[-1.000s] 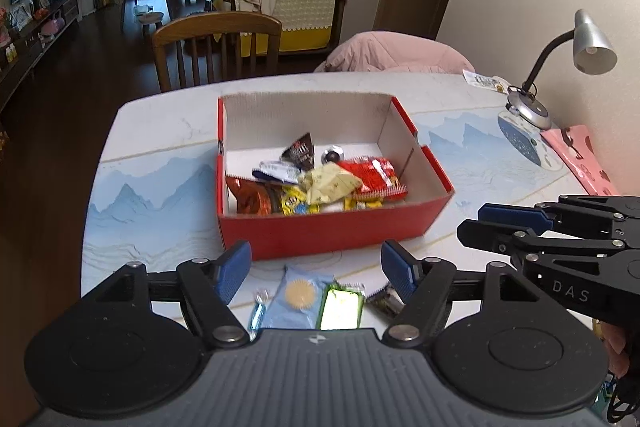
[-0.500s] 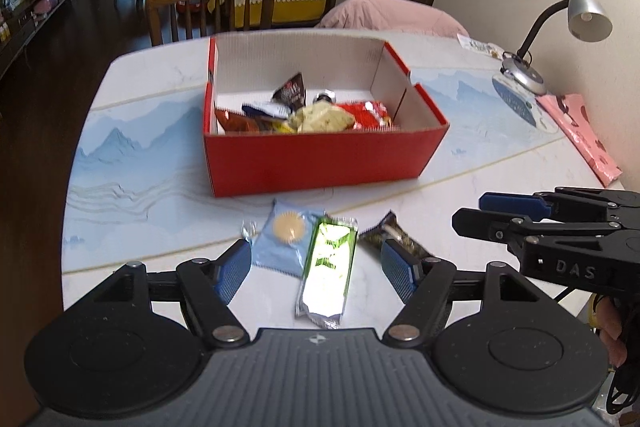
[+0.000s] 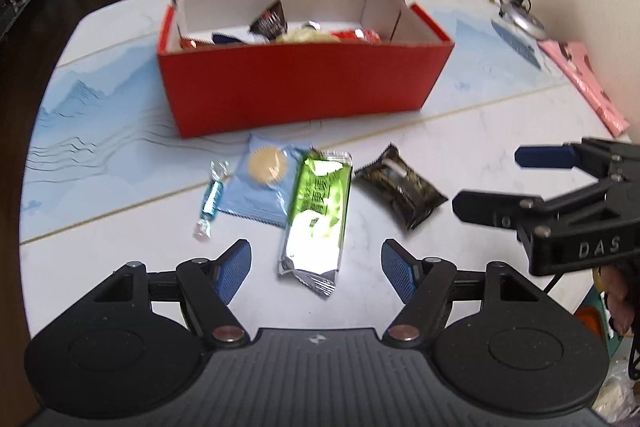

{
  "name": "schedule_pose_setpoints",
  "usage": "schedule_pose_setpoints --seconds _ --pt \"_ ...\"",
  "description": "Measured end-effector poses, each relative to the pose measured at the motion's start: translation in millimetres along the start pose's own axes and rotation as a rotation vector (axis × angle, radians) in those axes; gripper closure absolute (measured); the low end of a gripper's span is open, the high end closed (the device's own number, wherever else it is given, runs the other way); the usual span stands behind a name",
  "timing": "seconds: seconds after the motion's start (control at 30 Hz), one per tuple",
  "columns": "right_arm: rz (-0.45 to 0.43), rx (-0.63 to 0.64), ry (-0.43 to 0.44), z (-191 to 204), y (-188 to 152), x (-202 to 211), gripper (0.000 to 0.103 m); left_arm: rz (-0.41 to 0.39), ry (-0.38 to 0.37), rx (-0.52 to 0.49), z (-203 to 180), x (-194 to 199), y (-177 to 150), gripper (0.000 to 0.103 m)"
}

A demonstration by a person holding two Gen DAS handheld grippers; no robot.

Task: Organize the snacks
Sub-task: 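Lower left gripper over the green bar while right approaches the black packet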

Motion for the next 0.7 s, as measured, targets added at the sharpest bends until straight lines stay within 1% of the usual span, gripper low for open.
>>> schedule_pose_setpoints --seconds 0.07,0.1,0.27,0.33,0.47,0.57,0.63,0.67,0.7 --pt "0.006 0.009 -0.026 -2.7 -2.8 -6.8 0.001 0.016 -0.003 -0.006 -2.2 -9.5 -2.3 0.032" --pt "0.017 0.013 -0.024 -4.2 -3.9 -10.3 0.001 0.026 -0.002 -0.009 -3.5 -14.5 -3.4 0.032" --pt "0.098 -0.001 0.02 -7.1 -3.9 -33.5 0.002 0.067 0.007 -0.019 -6.9 -36.2 -7.6 0.032" --pt "0.118 0.017 0.042 -6.0 -2.0 -41.6 0.002 0.073 0.01 -0.021 -7.0 -41.1 -7.0 0.032" --pt "0.163 0.052 0.038 -5.3 0.6 -56.1 0.004 0.099 0.017 -0.015 -4.8 -52.6 -6.1 0.032" --pt "0.202 0.07 0.049 -5.9 1.8 -67.0 0.013 0.119 0.014 -0.013 -5.1 -58.8 -4.6 0.032" --pt "0.219 0.078 0.049 -6.9 2.4 -72.7 0.014 0.129 0.012 -0.012 -5.7 -62.7 -2.8 0.032" --pt "0.227 0.081 0.053 -6.8 2.0 -74.8 0.017 0.133 0.012 -0.011 -5.8 -64.5 -1.8 0.032" --pt "0.235 0.087 0.057 -6.3 1.5 -76.4 0.023 0.138 0.012 -0.01 -5.9 -66.1 -0.9 0.032"
Point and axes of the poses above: each gripper's, at about its wrist camera, not at the fingertips, and x roughly against the way its jaws point, z to its left, y to its top, the point moved 6 cm from there along -x, roughly the way its jaws point, and after that the axes turned 6 degrees about -z, right-handed, at the moved point
